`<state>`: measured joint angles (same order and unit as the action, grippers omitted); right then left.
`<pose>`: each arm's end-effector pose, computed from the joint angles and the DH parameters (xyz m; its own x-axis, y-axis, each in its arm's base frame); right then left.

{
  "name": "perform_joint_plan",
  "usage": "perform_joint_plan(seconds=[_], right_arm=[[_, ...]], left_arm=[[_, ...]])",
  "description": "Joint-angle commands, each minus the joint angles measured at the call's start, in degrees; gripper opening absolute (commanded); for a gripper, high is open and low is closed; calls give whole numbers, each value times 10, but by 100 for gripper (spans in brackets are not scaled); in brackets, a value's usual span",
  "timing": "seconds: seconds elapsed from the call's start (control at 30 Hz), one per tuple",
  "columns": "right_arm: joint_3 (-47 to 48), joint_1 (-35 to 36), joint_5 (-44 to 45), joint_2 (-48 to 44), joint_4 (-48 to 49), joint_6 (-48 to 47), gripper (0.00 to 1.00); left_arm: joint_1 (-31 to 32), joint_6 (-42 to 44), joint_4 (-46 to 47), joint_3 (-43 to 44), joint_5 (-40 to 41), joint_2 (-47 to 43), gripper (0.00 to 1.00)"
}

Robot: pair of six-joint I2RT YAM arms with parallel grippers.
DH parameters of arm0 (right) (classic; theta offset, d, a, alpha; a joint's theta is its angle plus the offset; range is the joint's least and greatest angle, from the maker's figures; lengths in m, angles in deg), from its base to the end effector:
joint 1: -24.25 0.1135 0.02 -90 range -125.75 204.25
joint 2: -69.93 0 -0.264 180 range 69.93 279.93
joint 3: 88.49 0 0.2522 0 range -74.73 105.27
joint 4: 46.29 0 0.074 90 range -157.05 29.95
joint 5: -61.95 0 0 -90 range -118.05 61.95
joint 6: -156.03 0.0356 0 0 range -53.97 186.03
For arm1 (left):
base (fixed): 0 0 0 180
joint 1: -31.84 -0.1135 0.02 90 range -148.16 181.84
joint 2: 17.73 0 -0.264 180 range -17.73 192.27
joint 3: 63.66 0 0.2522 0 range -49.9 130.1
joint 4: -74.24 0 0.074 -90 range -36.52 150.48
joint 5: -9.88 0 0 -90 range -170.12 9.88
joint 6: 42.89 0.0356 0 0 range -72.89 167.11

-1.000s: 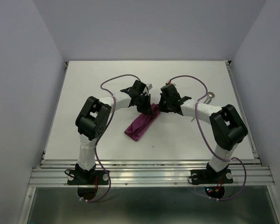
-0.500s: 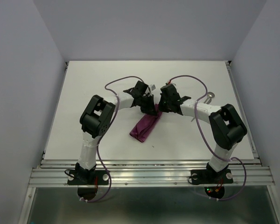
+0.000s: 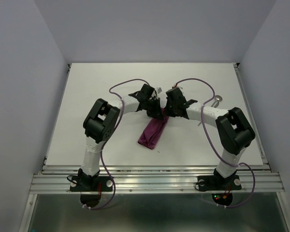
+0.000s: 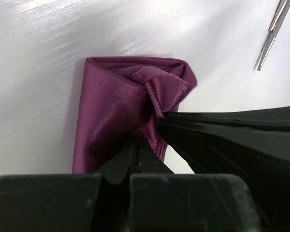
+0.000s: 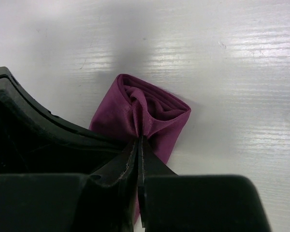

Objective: Fold the napkin into a case and place the utensils inside
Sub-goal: Stuff the top corner of the smaller-rectangle-folded napkin into the folded napkin.

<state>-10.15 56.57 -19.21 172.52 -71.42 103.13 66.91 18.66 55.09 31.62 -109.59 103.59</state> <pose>0.3228 0.1978 0.1847 -0.7793 0.2123 -0.5896 0.0330 0.9535 0.2997 0.3646 -0.2774 0.1538 -0.8840 0.1139 -0.4534 0.4127 0.6455 -0.6426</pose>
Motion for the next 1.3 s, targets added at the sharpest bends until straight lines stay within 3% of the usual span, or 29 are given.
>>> perform_joint_plan(seconds=[0.0,0.13,0.53,0.8,1.27], right_arm=[[19,6,20,10,-11,0,7],[22,6,17,16,-11,2,12],[21,6,33,-34,-22,-15,40],[-11,6,48,-66,-27,-14,41],[-20,6,30,-38,-25,-5,41]], left_arm=[[5,10,-6,12,18,-62,0],[4,18,-23,7,24,-84,0],[1,23,-51,-35,61,-124,0],[1,31,-74,-48,94,-126,0],[6,32,-67,-55,73,-98,0]])
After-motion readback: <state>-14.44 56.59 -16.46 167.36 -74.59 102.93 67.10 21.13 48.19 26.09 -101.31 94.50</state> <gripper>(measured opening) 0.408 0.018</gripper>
